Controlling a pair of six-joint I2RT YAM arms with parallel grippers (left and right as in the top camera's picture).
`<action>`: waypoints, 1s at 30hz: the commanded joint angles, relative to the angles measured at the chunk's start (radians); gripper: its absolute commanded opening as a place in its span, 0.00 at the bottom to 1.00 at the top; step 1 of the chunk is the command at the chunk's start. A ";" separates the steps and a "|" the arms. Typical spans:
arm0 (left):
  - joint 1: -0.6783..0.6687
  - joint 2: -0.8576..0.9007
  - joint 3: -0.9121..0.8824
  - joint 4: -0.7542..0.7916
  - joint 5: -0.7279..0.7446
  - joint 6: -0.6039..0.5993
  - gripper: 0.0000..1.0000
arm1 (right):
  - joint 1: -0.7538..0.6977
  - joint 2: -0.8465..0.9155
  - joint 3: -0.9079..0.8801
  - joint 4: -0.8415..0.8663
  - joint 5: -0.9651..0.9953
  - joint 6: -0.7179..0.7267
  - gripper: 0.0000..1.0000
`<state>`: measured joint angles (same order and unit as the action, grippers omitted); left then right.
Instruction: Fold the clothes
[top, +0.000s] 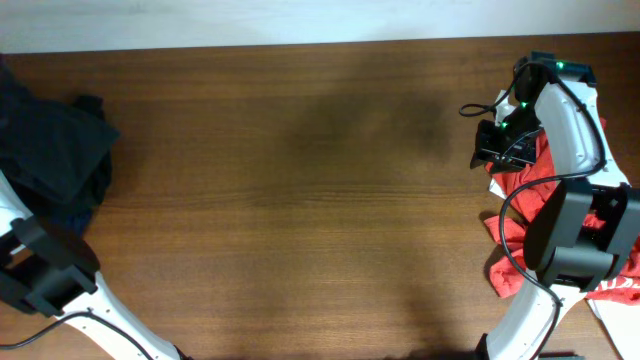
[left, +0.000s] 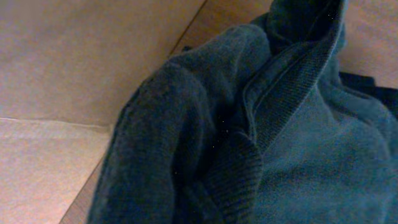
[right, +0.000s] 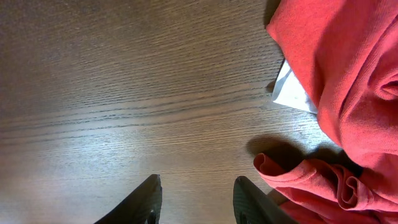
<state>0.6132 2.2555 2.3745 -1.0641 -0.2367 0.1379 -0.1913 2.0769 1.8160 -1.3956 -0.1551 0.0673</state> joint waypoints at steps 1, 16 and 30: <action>0.034 0.034 -0.003 0.009 -0.015 0.006 0.14 | -0.006 -0.008 0.021 -0.010 0.010 -0.007 0.42; -0.231 0.035 -0.003 -0.169 0.409 -0.047 0.80 | 0.000 -0.008 0.021 -0.040 -0.088 -0.008 0.69; -0.641 -0.044 -0.192 -0.624 0.306 -0.171 0.99 | 0.061 -0.085 -0.111 -0.301 0.035 -0.060 0.83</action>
<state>0.0338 2.2780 2.2990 -1.6829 0.1452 0.0345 -0.1410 2.0682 1.7855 -1.6943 -0.1432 0.0231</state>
